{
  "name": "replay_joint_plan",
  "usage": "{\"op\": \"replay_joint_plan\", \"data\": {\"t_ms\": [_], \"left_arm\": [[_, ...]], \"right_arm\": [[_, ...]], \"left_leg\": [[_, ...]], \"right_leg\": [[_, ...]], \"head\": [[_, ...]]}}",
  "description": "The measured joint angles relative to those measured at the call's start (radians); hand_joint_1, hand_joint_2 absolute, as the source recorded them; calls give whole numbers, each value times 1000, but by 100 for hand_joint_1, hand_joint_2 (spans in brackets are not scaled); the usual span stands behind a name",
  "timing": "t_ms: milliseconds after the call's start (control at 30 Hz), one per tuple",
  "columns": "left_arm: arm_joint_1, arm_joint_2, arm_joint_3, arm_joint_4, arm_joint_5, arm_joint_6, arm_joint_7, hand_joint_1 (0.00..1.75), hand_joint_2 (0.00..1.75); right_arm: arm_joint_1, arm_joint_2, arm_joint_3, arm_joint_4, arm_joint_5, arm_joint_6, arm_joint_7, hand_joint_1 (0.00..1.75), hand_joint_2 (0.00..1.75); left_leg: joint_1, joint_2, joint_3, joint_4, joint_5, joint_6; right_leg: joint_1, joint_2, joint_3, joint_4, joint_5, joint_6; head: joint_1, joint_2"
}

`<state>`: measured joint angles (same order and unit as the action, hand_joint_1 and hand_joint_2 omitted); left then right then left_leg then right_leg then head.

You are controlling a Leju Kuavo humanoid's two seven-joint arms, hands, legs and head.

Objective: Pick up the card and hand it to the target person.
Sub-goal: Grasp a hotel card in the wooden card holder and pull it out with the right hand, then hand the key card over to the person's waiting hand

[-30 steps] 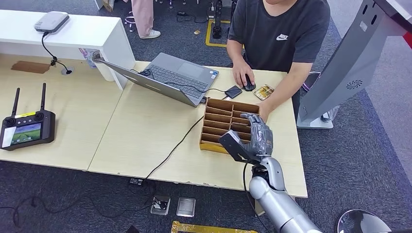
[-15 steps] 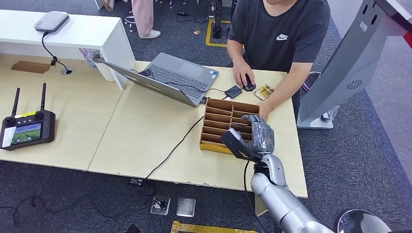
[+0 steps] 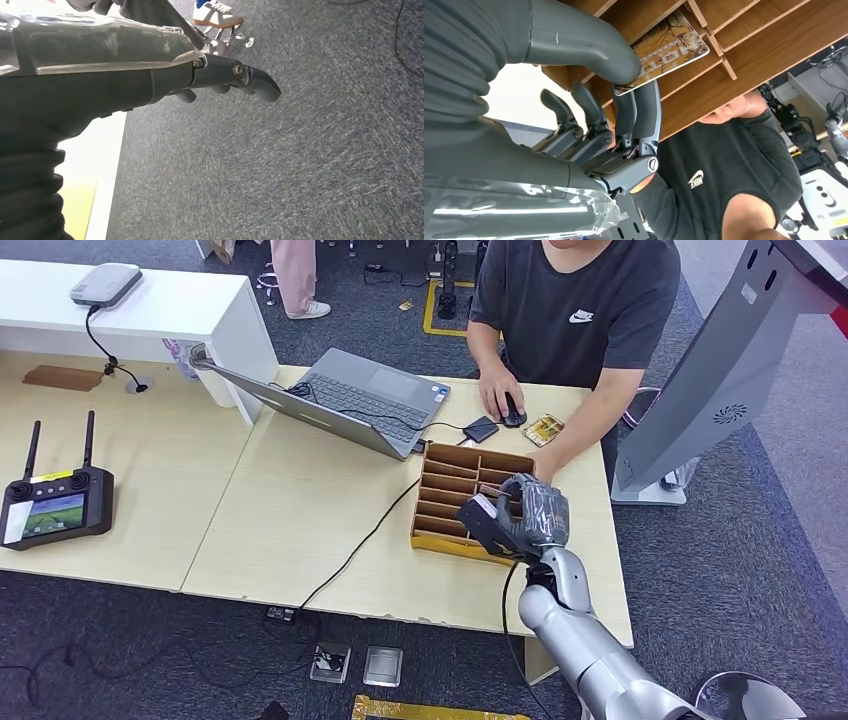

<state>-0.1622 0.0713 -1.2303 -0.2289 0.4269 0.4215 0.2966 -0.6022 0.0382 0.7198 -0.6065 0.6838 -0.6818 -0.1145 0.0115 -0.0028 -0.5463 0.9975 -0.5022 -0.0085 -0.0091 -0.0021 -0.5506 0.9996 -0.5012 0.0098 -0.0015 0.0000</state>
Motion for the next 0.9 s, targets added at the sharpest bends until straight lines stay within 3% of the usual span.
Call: {"op": "replay_joint_plan", "data": {"t_ms": [567,700,900], "left_arm": [[0,0,-1,0,0,1,-3,0,175],[2,0,0,0,5,4,-3,0,175],[8,0,3,0,16,12,-5,0,175]], "right_arm": [[-2,9,-11,13,38,-17,-19,175,175],[30,9,-37,-66,55,-18,-14,175,175],[104,-5,-62,-290,69,-19,59,175,175]], "left_leg": [[0,0,0,0,0,0],[0,0,0,0,0,0],[0,0,0,0,0,0]], "right_leg": [[0,0,0,0,0,0],[0,0,0,0,0,0],[0,0,0,0,0,0]], "head": [[0,0],[0,0],[0,0]]}}
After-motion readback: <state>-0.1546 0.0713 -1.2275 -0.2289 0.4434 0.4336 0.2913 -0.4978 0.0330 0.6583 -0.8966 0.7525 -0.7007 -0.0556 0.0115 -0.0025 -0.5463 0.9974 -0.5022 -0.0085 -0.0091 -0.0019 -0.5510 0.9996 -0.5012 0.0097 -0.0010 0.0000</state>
